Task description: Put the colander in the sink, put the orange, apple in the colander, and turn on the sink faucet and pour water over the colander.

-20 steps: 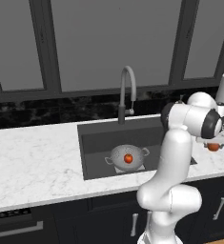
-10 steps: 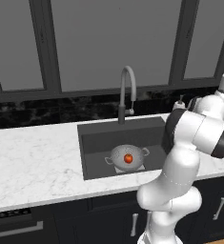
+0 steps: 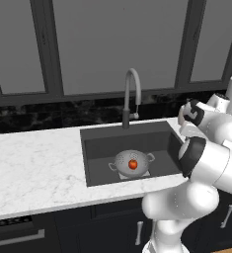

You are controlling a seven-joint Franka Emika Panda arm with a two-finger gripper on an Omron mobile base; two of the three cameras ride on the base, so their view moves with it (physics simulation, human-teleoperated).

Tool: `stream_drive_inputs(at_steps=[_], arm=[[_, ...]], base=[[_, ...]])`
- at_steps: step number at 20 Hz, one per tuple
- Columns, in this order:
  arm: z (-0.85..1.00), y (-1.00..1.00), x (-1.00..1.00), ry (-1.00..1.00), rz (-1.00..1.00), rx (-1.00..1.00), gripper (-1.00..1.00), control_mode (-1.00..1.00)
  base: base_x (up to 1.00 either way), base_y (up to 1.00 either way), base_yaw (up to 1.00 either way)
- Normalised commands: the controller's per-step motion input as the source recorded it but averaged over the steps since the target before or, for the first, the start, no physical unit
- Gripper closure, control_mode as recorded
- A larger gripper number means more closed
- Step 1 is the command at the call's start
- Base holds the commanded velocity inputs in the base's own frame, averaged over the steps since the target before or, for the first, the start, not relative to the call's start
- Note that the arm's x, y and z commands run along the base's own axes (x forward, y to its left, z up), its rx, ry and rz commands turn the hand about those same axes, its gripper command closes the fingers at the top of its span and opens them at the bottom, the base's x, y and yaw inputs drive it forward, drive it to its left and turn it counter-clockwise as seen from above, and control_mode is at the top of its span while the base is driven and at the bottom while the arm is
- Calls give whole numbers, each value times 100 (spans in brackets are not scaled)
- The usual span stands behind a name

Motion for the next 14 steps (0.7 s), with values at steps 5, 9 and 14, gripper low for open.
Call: stream_drive_inputs(at_steps=[5,9,14], arm=[[-9,100,9,-19,1,13,100,-100],[-19,100,14,-12,0,16,100,-100],[-35,93,8,-12,0,17,100,-100]], base=[[0,0,0],[0,0,0],[0,0,0]])
